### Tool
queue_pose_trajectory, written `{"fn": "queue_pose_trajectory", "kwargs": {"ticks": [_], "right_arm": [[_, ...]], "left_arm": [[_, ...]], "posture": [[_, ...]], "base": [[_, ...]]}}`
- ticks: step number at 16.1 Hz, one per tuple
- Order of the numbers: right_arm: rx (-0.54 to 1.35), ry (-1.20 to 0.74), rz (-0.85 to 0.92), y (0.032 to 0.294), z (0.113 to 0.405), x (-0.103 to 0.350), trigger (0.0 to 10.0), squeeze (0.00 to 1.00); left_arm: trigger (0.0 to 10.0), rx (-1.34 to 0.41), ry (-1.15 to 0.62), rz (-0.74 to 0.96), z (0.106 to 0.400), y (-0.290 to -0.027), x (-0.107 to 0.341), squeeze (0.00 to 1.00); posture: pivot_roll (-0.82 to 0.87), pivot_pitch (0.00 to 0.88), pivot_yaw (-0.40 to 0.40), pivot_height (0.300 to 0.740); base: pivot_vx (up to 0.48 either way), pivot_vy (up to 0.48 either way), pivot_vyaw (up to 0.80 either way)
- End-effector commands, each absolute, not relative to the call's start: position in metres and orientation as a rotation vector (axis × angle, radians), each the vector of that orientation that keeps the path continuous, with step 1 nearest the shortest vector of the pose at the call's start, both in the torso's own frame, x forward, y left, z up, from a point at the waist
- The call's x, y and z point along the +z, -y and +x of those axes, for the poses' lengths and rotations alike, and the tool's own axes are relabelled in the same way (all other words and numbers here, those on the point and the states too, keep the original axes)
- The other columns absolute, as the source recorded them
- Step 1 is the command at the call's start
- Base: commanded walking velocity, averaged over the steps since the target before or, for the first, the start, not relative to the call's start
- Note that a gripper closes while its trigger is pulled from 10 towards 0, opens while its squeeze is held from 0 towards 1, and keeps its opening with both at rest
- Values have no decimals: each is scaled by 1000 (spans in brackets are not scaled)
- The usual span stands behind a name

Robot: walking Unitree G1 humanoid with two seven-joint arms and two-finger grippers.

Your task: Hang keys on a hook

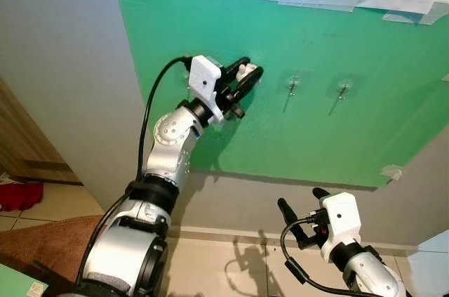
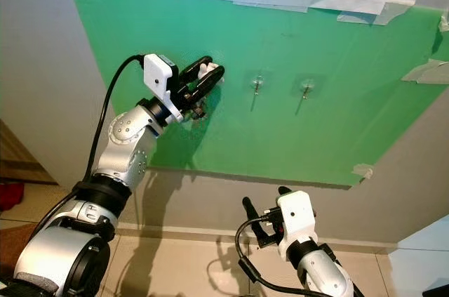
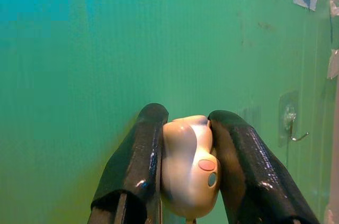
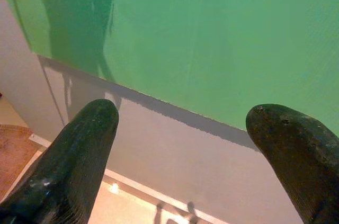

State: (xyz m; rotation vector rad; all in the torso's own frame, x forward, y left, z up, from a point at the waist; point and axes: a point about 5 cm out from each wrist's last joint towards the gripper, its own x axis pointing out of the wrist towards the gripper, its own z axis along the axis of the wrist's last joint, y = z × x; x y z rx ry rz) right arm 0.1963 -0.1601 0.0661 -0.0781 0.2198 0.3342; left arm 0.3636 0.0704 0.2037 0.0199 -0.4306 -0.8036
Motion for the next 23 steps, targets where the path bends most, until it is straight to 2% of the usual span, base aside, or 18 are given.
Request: {"fn": "queue_pose_trajectory", "kwargs": {"ticks": [1,8,14,16,20,23], "right_arm": [[318,-214,-81,164,196,70,10000,0],[320,-217,-78,164,196,70,10000,0],[322,-218,-79,164,195,70,10000,0],[321,-216,-80,164,194,70,10000,0],[319,-213,-77,162,195,71,10000,0],[318,-214,-76,162,197,70,10000,0]], "left_arm": [[0,-809,442,53,367,-72,209,0],[0,-816,377,55,368,-81,190,0],[0,-735,288,-25,373,-96,174,0],[0,-736,305,8,373,-96,176,0],[0,-768,453,194,370,-87,198,0],[0,-764,502,226,370,-84,207,0]], "posture": [[-268,53,-18,740],[-260,46,-20,740],[-262,41,-20,740],[-261,37,-17,740],[-256,36,-16,740],[-254,35,-16,740]], "base": [[0,0,0],[0,0,0],[0,0,0],[0,0,0],[0,0,0],[0,0,0]]}}
